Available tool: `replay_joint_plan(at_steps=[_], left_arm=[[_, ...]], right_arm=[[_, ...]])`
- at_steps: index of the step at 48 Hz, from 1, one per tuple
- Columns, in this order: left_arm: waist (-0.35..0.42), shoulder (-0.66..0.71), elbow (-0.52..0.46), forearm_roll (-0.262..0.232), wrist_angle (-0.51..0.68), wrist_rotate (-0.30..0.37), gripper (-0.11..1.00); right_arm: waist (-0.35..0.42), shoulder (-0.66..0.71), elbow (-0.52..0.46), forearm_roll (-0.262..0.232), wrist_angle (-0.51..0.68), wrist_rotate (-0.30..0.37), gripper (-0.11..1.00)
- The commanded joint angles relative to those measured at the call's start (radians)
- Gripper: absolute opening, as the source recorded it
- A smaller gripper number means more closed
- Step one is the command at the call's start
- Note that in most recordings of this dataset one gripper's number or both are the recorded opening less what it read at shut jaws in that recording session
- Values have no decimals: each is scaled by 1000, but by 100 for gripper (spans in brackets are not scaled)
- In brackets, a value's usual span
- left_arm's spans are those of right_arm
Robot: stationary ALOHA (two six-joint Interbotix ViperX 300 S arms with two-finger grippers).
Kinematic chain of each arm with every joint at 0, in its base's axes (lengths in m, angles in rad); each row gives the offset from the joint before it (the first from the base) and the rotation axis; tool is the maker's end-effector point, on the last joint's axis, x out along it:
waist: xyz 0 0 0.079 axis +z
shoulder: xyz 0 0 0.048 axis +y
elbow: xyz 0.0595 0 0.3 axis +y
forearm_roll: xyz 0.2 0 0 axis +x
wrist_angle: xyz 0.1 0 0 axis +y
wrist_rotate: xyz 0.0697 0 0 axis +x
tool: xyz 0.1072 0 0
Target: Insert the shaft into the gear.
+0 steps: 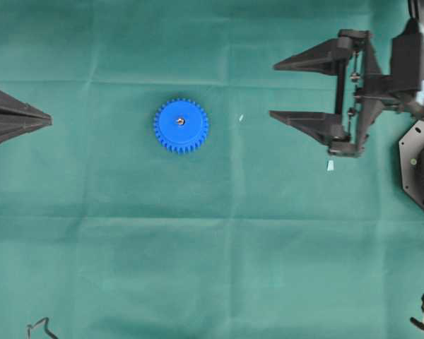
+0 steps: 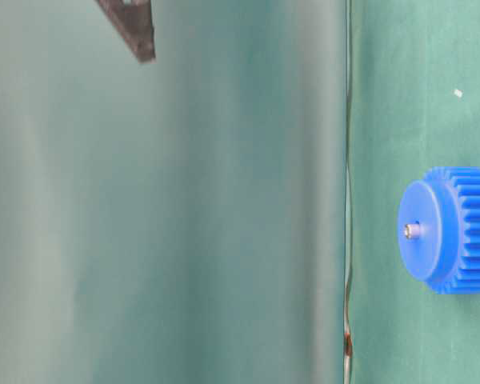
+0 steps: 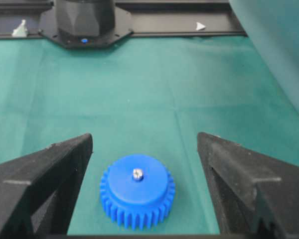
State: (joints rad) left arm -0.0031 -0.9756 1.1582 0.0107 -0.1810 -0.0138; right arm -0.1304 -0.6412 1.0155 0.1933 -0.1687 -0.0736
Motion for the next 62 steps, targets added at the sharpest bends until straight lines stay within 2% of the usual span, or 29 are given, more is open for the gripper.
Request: replay_joint_plan(at_steps=[1,62], left_arm=[[0,3,-26,0,-6,-2,0],[0,3,-28,2,26,0,0]], right_arm=[[2,-29,11,3,-9,3,88],[2,-35,28,5,-41,5,88]])
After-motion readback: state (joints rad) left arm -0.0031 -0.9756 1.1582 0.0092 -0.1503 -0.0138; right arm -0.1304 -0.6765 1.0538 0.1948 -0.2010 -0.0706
